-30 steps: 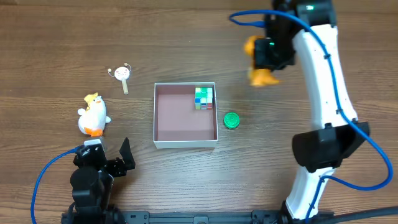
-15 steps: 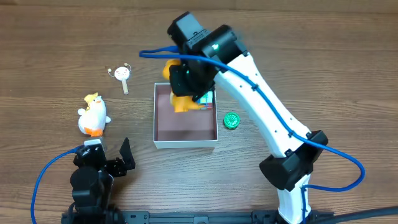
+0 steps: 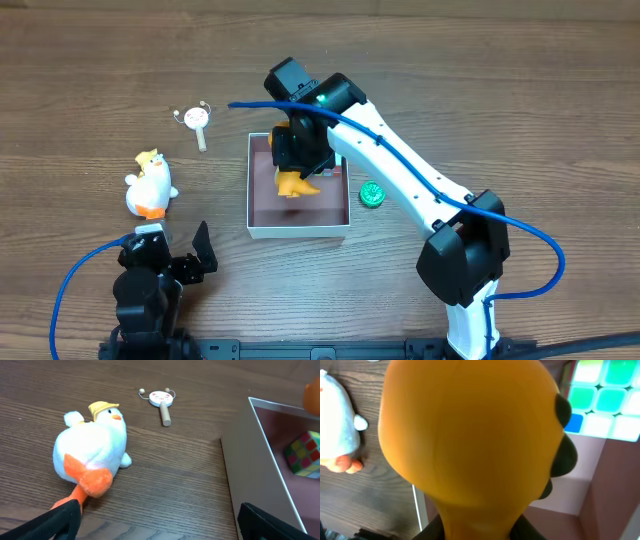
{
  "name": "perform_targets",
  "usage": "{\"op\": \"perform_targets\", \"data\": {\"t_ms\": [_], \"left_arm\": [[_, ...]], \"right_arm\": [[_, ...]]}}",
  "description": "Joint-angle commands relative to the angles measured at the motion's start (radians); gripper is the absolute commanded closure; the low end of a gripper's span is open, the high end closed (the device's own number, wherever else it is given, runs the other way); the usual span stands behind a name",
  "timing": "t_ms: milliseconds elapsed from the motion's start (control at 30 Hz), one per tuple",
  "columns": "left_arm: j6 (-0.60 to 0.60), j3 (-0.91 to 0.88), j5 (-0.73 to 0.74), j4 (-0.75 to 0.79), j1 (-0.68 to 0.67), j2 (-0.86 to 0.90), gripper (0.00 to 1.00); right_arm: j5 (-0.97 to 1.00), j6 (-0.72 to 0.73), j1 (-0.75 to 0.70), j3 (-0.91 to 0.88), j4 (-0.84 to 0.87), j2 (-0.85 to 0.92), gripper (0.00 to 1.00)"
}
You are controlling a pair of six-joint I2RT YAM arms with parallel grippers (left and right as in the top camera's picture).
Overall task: Pack container
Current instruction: 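Carry the dinosaur left and lower it into the box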
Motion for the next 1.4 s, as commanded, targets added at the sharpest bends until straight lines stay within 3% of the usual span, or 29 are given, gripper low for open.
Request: {"op": "perform_targets", "data": {"t_ms": [0,400,833,1367], "left_arm": [[0.019,-0.003,-0.004,0.002,0.007,-0.002,0.00],[0.019,-0.003,-0.004,0.002,0.007,-0.002,0.00],[0.019,-0.003,-0.004,0.002,0.007,-0.002,0.00],[0.019,-0.003,-0.004,0.002,0.007,-0.002,0.00]], "right_arm": [[0.004,0.005,0.007,-0.008,0.021,-0.016,0.72],[0.013,0.027,0.114,-0.009,0.056,-0.004,0.70],[0.034,0.109,0.112,-0.078,0.095,0.013,0.69],[0.035,0.109,0.111,-0.109,0.163,0.016,0.63]]}}
